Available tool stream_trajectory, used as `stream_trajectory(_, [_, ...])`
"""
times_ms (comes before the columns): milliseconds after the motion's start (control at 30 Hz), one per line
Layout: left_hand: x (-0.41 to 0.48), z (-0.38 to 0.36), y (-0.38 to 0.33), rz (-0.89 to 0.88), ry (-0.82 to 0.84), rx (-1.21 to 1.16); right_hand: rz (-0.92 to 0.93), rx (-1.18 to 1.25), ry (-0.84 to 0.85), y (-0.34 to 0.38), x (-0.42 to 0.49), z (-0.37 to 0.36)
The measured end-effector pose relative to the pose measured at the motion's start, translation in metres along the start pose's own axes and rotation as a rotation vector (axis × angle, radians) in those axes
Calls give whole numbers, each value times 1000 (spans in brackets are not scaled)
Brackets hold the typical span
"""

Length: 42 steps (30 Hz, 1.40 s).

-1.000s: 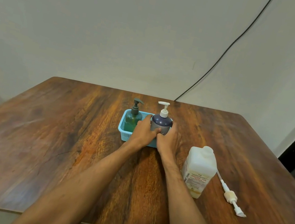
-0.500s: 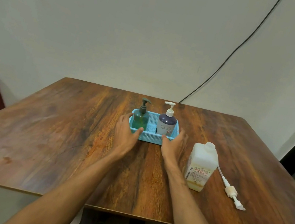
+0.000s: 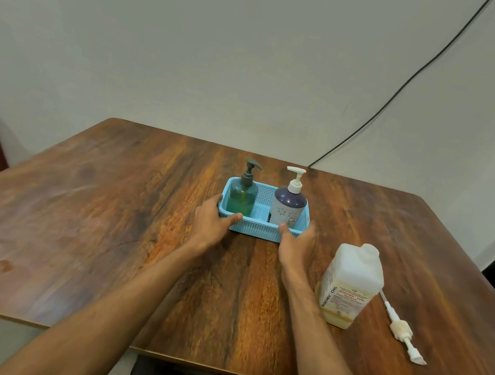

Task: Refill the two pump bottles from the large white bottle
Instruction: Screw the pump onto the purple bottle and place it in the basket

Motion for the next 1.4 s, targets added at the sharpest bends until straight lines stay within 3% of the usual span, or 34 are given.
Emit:
stream_trajectory(200, [19, -6, 25, 272, -49, -248, -218, 243, -27, -13, 13, 4])
stream_trajectory(400, [26, -6, 31, 379, -131, -293, -253, 285, -77, -7, 16, 8])
stream_trajectory(833, [91, 16, 6, 305, -150, -165, -227, 348, -67, 41, 54, -19])
stream_trajectory(1400, [143, 1, 44, 352, -109, -148, -261, 276, -41, 24, 96, -61])
Point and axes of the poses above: each hand's wrist, its own x-axis towards the middle knuckle, its own z-axis out of the back of the hand, y = z × x, the point moved 8 cm from there along x, towards the middle knuckle, and after that the axes turned 7 degrees about -x, right-handed, at the moved point
